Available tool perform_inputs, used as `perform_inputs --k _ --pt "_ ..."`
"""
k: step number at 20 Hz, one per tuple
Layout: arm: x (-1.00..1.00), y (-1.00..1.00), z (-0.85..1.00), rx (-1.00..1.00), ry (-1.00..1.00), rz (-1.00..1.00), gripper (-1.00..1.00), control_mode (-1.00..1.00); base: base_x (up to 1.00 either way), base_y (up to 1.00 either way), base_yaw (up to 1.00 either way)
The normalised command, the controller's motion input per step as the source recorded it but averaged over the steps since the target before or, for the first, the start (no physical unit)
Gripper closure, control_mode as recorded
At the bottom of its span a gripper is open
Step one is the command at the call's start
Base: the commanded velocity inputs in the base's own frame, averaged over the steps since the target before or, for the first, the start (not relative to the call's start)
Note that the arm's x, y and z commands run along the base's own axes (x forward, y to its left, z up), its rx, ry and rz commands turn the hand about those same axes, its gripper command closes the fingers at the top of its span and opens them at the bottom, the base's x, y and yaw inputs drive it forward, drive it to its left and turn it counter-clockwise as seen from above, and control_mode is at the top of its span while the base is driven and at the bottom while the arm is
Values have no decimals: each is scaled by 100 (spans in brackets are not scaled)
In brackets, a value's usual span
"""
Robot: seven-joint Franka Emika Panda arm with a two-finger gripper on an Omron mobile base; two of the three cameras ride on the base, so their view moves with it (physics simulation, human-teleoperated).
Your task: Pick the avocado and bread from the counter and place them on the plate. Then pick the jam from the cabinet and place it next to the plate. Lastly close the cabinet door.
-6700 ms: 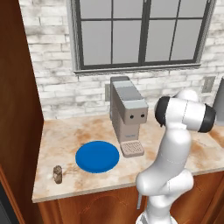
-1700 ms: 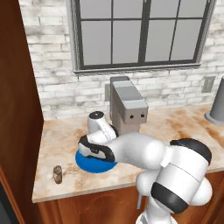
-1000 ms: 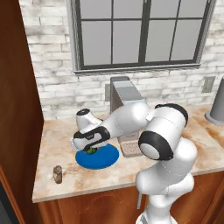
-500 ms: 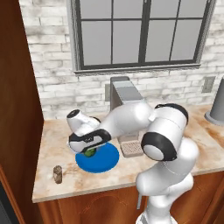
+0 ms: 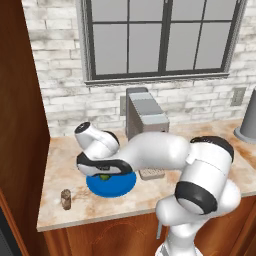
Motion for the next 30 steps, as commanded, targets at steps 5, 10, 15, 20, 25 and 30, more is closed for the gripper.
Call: perform_inputs --k 5,10,15,20,25,30 --pt "-64 -1 20 11 -7 1 -100 -100 0 0 0" --pt "-57 -8 13 37 -3 10 -100 -100 0 0 0" --pt "-45 16 4 20 -2 8 -100 -100 0 0 0" --pt "-27 52 0 1 -2 3 -100 -100 0 0 0" --pt "-14 34 20 0 -3 0 -100 -100 0 0 0" --pt "-1 24 25 0 0 0 -100 -100 0 0 0"
